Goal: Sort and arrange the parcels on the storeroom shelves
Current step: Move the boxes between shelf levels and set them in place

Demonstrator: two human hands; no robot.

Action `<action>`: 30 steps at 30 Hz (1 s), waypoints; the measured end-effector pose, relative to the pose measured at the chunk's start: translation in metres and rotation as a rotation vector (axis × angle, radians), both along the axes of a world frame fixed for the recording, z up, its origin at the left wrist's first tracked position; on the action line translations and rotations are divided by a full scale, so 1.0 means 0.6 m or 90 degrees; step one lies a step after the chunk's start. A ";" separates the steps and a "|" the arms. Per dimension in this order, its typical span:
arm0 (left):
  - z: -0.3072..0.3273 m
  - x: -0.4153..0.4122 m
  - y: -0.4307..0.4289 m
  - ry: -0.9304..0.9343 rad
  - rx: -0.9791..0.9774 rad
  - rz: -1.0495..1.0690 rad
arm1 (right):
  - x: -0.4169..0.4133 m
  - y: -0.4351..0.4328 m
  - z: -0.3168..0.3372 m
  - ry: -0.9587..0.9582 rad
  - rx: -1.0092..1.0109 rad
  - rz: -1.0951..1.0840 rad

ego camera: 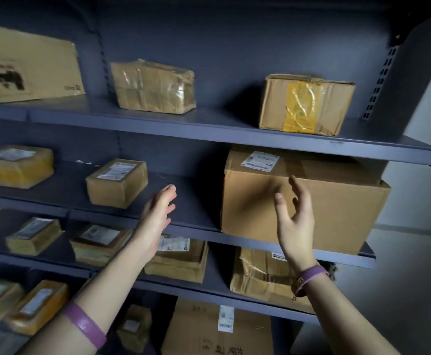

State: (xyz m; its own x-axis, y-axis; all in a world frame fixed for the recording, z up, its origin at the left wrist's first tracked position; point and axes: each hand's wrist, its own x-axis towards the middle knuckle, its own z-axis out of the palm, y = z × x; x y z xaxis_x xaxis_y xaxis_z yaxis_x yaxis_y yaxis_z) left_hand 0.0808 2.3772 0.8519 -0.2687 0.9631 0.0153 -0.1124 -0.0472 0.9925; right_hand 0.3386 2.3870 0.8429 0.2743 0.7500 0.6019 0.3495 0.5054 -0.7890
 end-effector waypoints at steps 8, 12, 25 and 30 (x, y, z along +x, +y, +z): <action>-0.034 -0.279 -0.135 -0.017 -0.060 0.093 | -0.324 -0.058 -0.038 -0.004 -0.102 0.221; -0.053 -0.418 -0.196 -0.042 -0.084 0.144 | -0.500 -0.092 -0.063 0.003 -0.163 0.310; -0.140 -0.745 -0.199 -0.064 -0.248 0.244 | -0.887 -0.069 -0.145 0.107 -0.397 0.461; -0.167 -0.848 -0.146 -0.097 -0.310 0.263 | -1.005 -0.019 -0.210 0.129 -0.473 0.472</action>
State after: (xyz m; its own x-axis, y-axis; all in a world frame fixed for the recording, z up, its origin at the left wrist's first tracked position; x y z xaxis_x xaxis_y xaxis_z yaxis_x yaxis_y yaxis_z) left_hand -0.4279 2.2899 0.7516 -0.5823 0.6672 -0.4645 -0.3227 0.3347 0.8853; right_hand -0.2642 2.3756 0.7169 -0.3579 0.9303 -0.0804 -0.0193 -0.0935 -0.9954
